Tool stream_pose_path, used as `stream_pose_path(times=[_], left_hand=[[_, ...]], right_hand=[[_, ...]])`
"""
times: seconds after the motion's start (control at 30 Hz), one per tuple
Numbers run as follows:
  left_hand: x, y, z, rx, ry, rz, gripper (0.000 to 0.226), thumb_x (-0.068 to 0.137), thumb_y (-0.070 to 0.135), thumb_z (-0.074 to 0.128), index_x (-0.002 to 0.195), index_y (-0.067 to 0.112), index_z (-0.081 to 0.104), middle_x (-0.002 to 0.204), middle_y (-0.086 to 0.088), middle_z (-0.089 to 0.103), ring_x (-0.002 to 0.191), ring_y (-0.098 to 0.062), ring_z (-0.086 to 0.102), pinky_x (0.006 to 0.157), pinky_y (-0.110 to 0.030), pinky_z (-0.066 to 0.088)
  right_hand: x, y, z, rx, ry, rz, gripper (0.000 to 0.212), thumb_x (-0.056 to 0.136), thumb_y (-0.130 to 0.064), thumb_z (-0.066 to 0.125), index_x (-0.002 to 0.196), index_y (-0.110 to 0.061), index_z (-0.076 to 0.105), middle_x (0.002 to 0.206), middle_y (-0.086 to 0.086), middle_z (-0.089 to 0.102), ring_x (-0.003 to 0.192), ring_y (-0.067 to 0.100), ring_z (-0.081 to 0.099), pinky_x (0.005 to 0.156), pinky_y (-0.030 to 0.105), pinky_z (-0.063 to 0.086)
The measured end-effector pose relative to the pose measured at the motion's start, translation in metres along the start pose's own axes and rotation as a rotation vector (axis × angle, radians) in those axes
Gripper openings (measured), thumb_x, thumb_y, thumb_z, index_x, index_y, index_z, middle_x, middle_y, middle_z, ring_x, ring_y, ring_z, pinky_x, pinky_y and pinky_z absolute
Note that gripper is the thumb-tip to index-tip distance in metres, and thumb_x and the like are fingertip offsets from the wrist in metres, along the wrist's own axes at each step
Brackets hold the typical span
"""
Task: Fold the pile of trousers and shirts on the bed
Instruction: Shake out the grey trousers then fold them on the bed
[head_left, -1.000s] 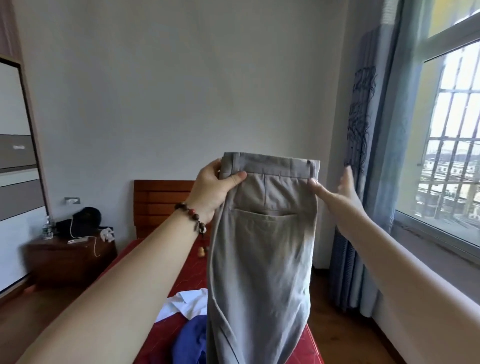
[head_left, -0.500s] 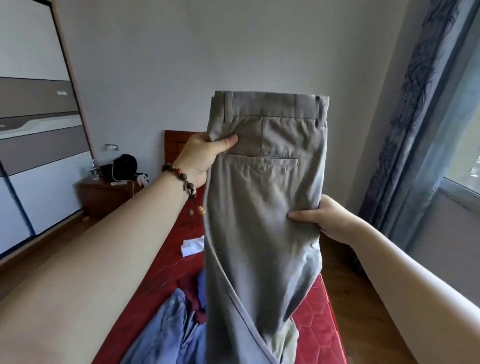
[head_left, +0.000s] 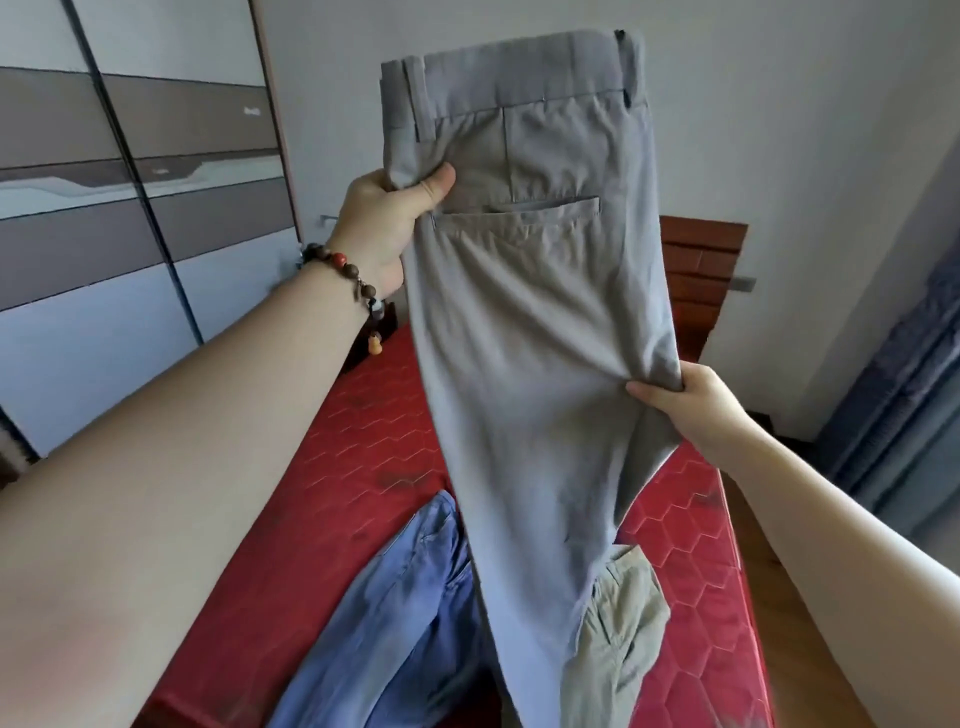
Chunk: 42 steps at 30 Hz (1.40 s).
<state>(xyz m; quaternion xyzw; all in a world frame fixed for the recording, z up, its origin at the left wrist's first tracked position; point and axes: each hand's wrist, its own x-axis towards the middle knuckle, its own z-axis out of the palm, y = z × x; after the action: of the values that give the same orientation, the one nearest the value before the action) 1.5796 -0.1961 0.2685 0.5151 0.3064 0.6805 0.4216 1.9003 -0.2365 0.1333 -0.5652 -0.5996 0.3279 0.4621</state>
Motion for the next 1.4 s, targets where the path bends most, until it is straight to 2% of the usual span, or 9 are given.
stream_pose_path(times=[0.17, 0.27, 0.33, 0.47, 0.7, 0.87, 1.07, 1.17, 1.4], left_hand=[[0.002, 0.023, -0.086, -0.001, 0.073, 0.007, 0.007, 0.082, 0.009, 0.075, 0.088, 0.011, 0.073, 0.09, -0.003, 0.076, 0.094, -0.02, 0.071, 0.084, -0.034, 0.057], [-0.001, 0.046, -0.153, 0.021, 0.11, 0.031, 0.01, 0.081, 0.01, 0.076, 0.091, 0.009, 0.073, 0.092, -0.004, 0.075, 0.096, -0.022, 0.071, 0.089, -0.038, 0.056], [-0.002, 0.063, -0.203, 0.035, 0.116, 0.051, 0.011, 0.081, 0.011, 0.076, 0.091, 0.009, 0.072, 0.093, -0.004, 0.075, 0.096, -0.021, 0.071, 0.088, -0.038, 0.056], [-0.011, 0.094, -0.301, 0.042, 0.092, 0.048, 0.009, 0.081, 0.01, 0.076, 0.089, 0.01, 0.072, 0.089, 0.0, 0.076, 0.093, -0.019, 0.072, 0.082, -0.034, 0.057], [-0.005, 0.134, -0.415, 0.048, 0.094, -0.059, 0.012, 0.08, 0.009, 0.077, 0.09, 0.007, 0.071, 0.089, -0.007, 0.075, 0.088, -0.023, 0.072, 0.075, -0.035, 0.059], [0.039, 0.147, -0.448, 0.09, 0.067, -0.012, 0.02, 0.075, 0.018, 0.082, 0.09, 0.008, 0.072, 0.089, -0.01, 0.075, 0.086, -0.027, 0.073, 0.074, -0.041, 0.059], [0.06, 0.059, -0.484, 0.023, -0.033, -0.249, 0.024, 0.081, 0.012, 0.076, 0.103, 0.003, 0.069, 0.102, -0.018, 0.072, 0.095, -0.031, 0.07, 0.085, -0.046, 0.056], [0.049, -0.012, -0.491, 0.029, -0.086, -0.347, 0.013, 0.083, 0.007, 0.071, 0.096, 0.006, 0.071, 0.093, -0.013, 0.074, 0.09, -0.029, 0.071, 0.081, -0.043, 0.058], [0.079, -0.128, -0.526, 0.107, -0.203, -0.462, 0.01, 0.071, 0.01, 0.075, 0.076, 0.017, 0.078, 0.087, -0.004, 0.076, 0.087, -0.02, 0.072, 0.073, -0.029, 0.057]], right_hand=[[-0.001, -0.034, 0.073, 0.005, -0.125, -0.002, 0.016, 0.081, -0.019, 0.076, 0.094, -0.01, 0.071, 0.092, 0.005, 0.075, 0.09, 0.025, 0.071, 0.086, 0.044, 0.056], [-0.015, -0.06, 0.139, 0.08, -0.194, 0.006, 0.015, 0.08, -0.016, 0.077, 0.093, -0.01, 0.071, 0.089, 0.004, 0.076, 0.085, 0.023, 0.072, 0.076, 0.035, 0.06], [-0.029, -0.078, 0.189, 0.141, -0.222, 0.014, 0.019, 0.078, -0.015, 0.077, 0.095, -0.008, 0.071, 0.089, 0.006, 0.075, 0.084, 0.023, 0.072, 0.068, 0.03, 0.059], [-0.066, -0.11, 0.293, 0.245, -0.259, 0.045, 0.017, 0.077, -0.012, 0.076, 0.093, -0.01, 0.071, 0.092, 0.009, 0.075, 0.085, 0.024, 0.072, 0.069, 0.031, 0.059], [-0.116, -0.169, 0.402, 0.342, -0.38, 0.125, 0.05, 0.064, -0.021, 0.08, 0.108, 0.0, 0.066, 0.104, 0.016, 0.072, 0.096, 0.03, 0.07, 0.073, 0.032, 0.057], [-0.114, -0.2, 0.432, 0.435, -0.429, 0.099, 0.031, 0.07, -0.018, 0.079, 0.099, -0.01, 0.074, 0.108, 0.016, 0.071, 0.097, 0.029, 0.07, 0.074, 0.031, 0.057], [-0.086, -0.16, 0.482, 0.549, -0.383, 0.19, 0.033, 0.079, -0.012, 0.067, 0.112, -0.014, 0.067, 0.112, 0.014, 0.07, 0.099, 0.028, 0.068, 0.077, 0.036, 0.057], [-0.054, -0.135, 0.518, 0.619, -0.29, 0.225, 0.033, 0.08, -0.018, 0.064, 0.112, -0.013, 0.065, 0.108, 0.012, 0.071, 0.095, 0.026, 0.068, 0.08, 0.039, 0.058], [0.031, -0.071, 0.568, 0.713, -0.055, 0.273, 0.04, 0.075, -0.018, 0.07, 0.114, -0.012, 0.062, 0.099, 0.008, 0.073, 0.087, 0.02, 0.07, 0.069, 0.032, 0.058]])
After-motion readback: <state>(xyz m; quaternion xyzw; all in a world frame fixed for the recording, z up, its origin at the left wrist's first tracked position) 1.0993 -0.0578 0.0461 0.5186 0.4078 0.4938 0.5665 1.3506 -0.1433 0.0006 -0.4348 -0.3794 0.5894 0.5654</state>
